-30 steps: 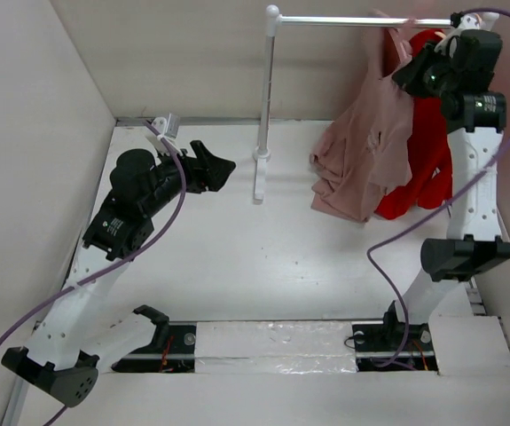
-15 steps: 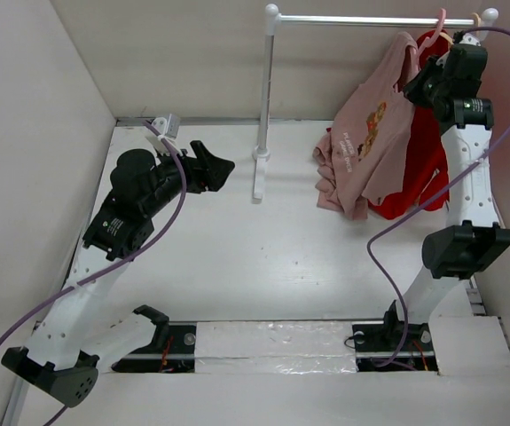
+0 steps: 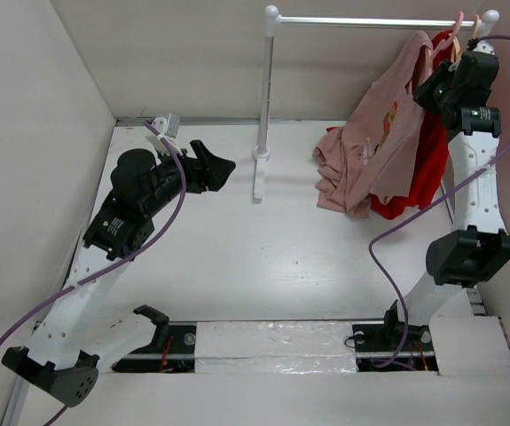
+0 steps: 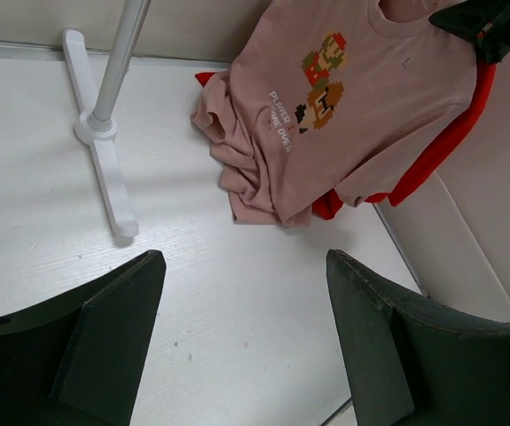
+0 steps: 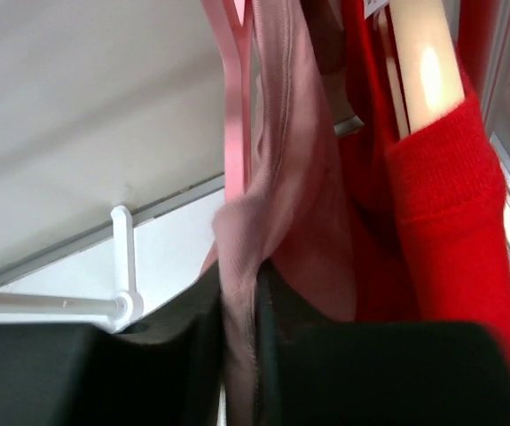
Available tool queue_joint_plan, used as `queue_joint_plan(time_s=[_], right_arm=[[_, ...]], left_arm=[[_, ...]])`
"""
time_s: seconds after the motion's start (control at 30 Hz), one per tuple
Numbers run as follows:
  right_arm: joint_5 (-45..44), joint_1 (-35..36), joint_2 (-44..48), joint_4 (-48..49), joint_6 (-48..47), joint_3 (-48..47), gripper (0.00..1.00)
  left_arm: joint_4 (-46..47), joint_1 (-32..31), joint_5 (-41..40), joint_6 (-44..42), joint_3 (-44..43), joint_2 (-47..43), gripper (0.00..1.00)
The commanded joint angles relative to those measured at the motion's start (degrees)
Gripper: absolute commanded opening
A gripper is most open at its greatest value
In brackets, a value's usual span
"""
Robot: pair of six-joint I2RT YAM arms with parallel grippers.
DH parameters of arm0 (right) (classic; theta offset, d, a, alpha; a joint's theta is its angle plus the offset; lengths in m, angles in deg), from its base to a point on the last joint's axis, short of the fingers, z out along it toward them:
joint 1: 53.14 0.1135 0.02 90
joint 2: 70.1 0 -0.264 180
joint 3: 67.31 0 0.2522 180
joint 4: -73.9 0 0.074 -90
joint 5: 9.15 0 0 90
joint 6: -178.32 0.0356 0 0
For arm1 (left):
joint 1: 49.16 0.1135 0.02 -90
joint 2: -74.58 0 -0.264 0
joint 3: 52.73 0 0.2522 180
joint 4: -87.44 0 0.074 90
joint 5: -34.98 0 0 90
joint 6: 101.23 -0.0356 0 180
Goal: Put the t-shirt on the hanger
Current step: Place the hanger at the clothesline, then reset both arms
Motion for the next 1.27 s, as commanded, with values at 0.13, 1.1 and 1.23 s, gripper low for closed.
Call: queue_joint_plan(time_s=[0.13, 1.1, 1.23], right_arm=[[-0.8, 0.5, 6.2, 1.4, 1.8, -0.3, 0.74], [13.1, 32.4, 56.2, 11.8, 11.7, 50.8, 1.0], [13.7, 32.9, 51.8, 12.6, 9.9, 47.9, 1.0]], left_arm=[[1.6, -0.3, -0.2, 2.3, 0.0, -1.6, 0.71], [2.8, 0.2, -16.0, 11.8, -1.5, -1.9, 0.88], [4.8, 0.2, -13.5, 13.9, 0.4, -0.8, 0.9]])
